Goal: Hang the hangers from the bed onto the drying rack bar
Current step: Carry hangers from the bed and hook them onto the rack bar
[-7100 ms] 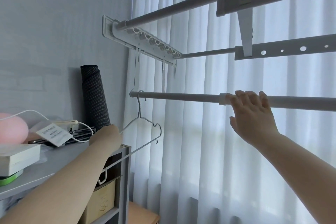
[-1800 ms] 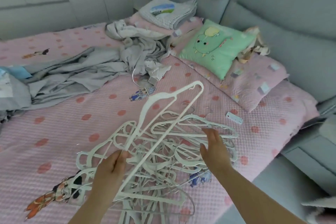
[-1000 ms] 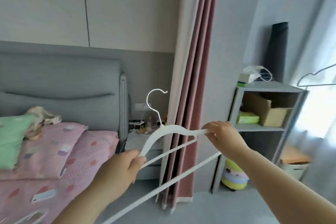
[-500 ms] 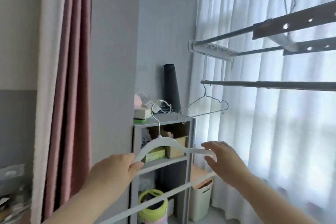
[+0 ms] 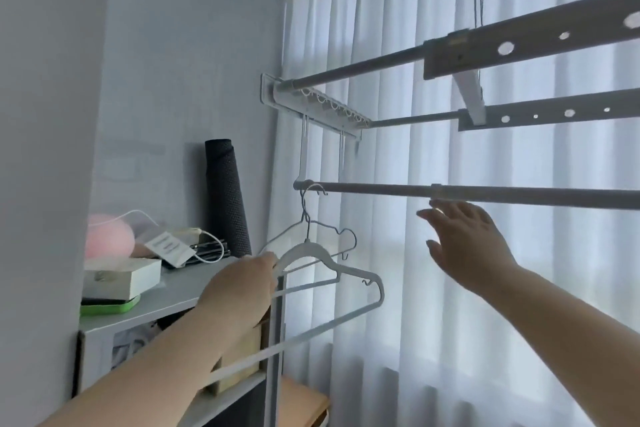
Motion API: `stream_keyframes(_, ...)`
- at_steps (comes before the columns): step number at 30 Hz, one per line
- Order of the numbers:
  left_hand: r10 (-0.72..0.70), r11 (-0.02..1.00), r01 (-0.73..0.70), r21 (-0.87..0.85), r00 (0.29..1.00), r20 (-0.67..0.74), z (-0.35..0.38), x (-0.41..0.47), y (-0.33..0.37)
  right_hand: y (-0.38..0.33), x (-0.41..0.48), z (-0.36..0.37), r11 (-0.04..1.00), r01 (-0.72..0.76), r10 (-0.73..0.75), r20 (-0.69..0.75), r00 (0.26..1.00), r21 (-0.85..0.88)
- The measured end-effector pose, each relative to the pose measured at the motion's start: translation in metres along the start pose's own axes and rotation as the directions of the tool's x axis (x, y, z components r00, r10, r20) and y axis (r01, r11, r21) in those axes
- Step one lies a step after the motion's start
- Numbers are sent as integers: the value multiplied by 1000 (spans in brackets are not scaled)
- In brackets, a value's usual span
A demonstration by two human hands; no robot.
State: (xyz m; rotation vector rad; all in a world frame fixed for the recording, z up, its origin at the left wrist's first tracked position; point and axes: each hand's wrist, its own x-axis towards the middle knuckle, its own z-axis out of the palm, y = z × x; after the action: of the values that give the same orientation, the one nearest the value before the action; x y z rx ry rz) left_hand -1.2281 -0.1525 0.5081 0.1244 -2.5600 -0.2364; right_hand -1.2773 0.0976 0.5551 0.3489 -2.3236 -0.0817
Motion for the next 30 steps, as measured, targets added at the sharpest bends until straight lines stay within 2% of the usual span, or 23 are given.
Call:
stream_keyframes(4, 77, 994, -76, -77, 997, 19, 15, 68, 10, 19, 38, 13, 983, -122, 121, -15, 993, -136)
stream_keyframes(10, 72, 988, -67, -140, 997, 33, 33, 126, 12, 46, 67, 34, 942, -263, 278, 49, 959, -211)
stream_keyframes(16, 28, 990, -20, -143, 998, 50, 46, 159, 14, 58, 73, 45, 943, -244, 256, 28, 966, -226)
stream_keyframes(23, -3, 968, 32, -247, 993, 115, 64, 177, 20, 56, 74, 56, 951, -234, 233, -25, 972, -204)
stream_keyframes(30, 22, 981, 11, -196, 986, 164, 74, 182, 32, 55, 75, 59, 954, -213, 210, -35, 977, -211)
